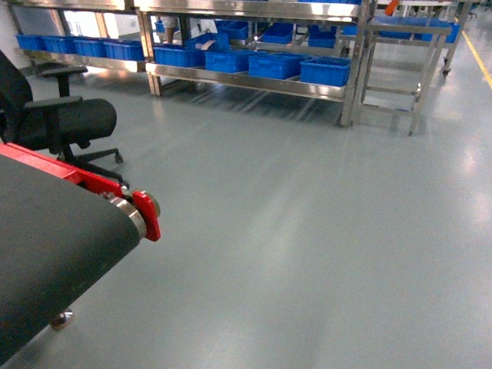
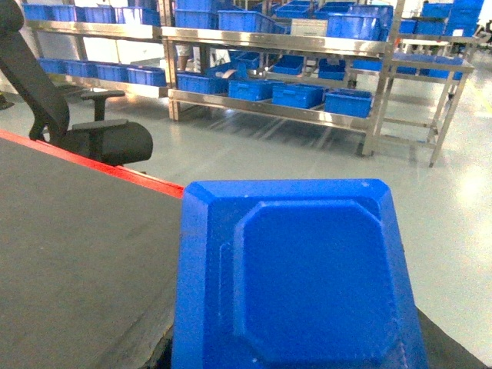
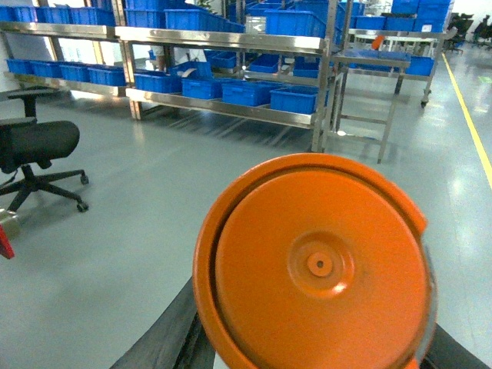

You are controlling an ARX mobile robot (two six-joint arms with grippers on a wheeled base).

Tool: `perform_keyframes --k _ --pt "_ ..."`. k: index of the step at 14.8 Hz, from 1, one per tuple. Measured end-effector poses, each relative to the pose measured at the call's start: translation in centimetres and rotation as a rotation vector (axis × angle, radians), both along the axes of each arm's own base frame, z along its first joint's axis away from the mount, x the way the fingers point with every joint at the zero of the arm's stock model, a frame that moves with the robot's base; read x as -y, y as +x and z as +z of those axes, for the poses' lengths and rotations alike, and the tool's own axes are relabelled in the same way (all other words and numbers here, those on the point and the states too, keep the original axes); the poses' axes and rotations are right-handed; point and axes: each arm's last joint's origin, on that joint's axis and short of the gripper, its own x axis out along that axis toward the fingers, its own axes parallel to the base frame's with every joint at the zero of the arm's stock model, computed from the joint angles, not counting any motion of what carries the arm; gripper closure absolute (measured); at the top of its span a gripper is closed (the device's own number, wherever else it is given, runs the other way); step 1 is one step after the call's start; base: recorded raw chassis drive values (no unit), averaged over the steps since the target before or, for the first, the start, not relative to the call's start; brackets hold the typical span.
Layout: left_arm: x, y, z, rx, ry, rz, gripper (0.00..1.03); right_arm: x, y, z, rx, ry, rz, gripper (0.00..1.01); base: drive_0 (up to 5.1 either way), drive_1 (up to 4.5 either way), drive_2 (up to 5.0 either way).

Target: Sort blue parts and orange caps into right shelf containers

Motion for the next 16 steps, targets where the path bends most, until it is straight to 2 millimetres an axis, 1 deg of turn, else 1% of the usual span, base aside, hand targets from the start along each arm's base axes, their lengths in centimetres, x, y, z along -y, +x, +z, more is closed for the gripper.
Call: perform_keyframes --k 16 --pt "0.0 0.0 0.0 0.0 0.0 0.0 0.59 0.0 0.0 0.0 0.0 0.0 0.0 0.59 -1.6 -1.61 -1.6"
